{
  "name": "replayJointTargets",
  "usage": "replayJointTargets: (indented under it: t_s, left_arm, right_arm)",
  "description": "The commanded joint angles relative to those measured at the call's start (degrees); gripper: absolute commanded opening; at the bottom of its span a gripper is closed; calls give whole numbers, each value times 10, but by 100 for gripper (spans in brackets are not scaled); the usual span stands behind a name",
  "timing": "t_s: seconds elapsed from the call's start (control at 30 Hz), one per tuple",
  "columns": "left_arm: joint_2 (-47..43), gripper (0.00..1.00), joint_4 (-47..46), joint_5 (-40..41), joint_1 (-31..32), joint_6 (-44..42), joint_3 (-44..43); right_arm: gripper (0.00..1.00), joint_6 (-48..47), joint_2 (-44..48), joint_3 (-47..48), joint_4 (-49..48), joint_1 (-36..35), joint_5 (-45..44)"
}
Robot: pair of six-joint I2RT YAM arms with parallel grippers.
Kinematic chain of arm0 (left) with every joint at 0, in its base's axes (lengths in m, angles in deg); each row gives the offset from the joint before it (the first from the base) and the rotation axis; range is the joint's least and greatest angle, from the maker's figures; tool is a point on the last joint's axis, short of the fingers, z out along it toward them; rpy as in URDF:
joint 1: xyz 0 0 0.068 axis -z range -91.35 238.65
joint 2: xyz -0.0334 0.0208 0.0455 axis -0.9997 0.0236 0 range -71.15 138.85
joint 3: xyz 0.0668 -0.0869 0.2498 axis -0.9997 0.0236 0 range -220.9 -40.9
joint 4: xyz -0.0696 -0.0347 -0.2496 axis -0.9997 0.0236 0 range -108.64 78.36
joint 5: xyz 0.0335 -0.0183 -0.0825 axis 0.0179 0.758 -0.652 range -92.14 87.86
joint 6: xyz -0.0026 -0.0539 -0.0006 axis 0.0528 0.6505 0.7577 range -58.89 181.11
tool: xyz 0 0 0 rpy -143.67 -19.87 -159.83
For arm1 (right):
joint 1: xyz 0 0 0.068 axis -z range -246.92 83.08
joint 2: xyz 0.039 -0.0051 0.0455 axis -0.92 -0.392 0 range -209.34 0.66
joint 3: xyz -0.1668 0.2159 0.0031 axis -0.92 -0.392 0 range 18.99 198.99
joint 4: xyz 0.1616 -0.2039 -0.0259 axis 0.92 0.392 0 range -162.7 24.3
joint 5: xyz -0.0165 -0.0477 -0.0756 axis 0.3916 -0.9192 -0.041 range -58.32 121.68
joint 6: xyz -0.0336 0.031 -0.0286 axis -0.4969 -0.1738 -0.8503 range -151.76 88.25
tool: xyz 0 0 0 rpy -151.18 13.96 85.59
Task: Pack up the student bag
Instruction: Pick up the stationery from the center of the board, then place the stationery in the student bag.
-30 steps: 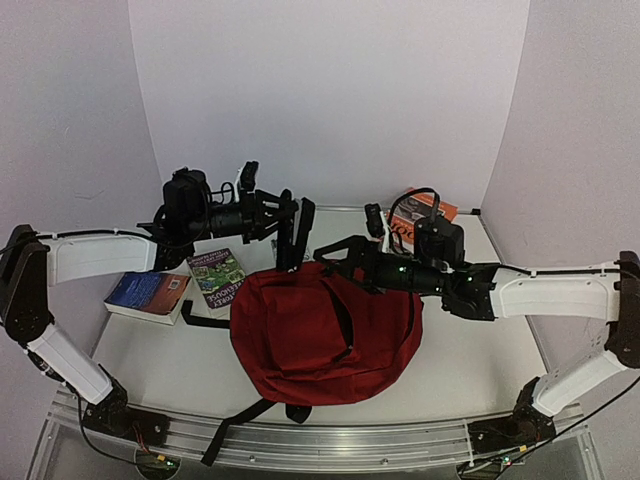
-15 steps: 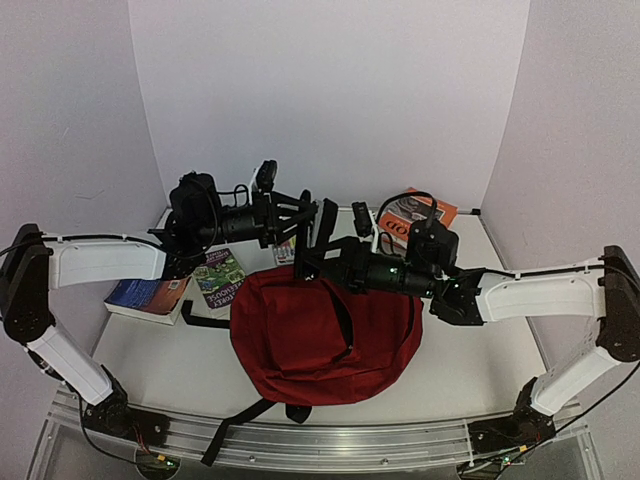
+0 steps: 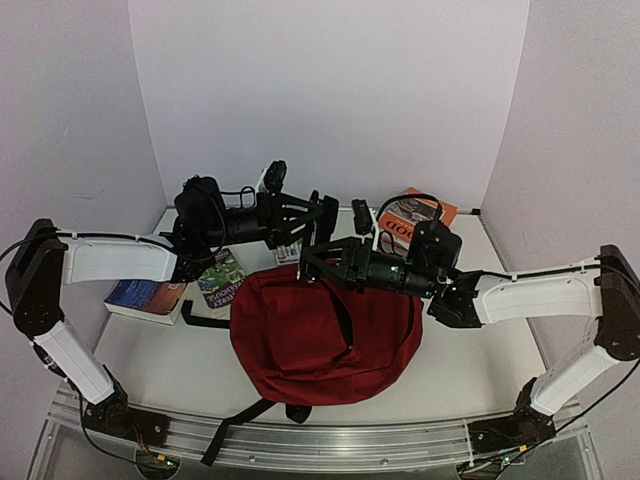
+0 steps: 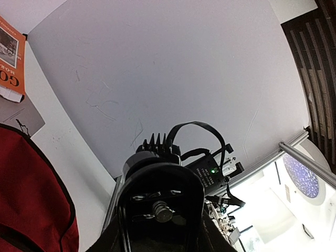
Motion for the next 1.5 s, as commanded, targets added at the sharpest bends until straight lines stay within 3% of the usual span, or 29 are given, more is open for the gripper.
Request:
replayJointTargets:
  t_s: [0.0,0.1,0.2,0.33,0.5,0.63,0.83,1.07,1.47]
  left_arm:
    - [-9,13,32,8,3,-32,-28]
    - [-25,30,97,28,3,-65,-23]
    - [-43,54,169,54,2,-103,-21]
    - [-78,81,265,98,-2,-156,-18]
    - [-128,94,362,174,-5,-212,-13]
    - [-140,97,481,266,-4,-237,-24]
    - [-69,91,629,390,29,-196,-60]
    - [82,93,807,539,132,-161,-220]
    - [241,100,975,587,180,-149,-409]
  right_arm:
    - [15,-11,23,-20,-43,-3,-34]
    - [7,-12,38,-37,-41,-2,-54]
    - [2,-18,55,-48,-20,-2,-80]
    - [0,-47,82,-41,74,-2,-139]
    - [0,-75,109,-35,184,2,-206]
    - [0,-94,127,-40,242,14,-234]
    - [0,-130,153,-32,343,57,-288]
    - [0,-146,171,-26,413,87,-331]
    - [0,-144,200,-48,431,87,-342]
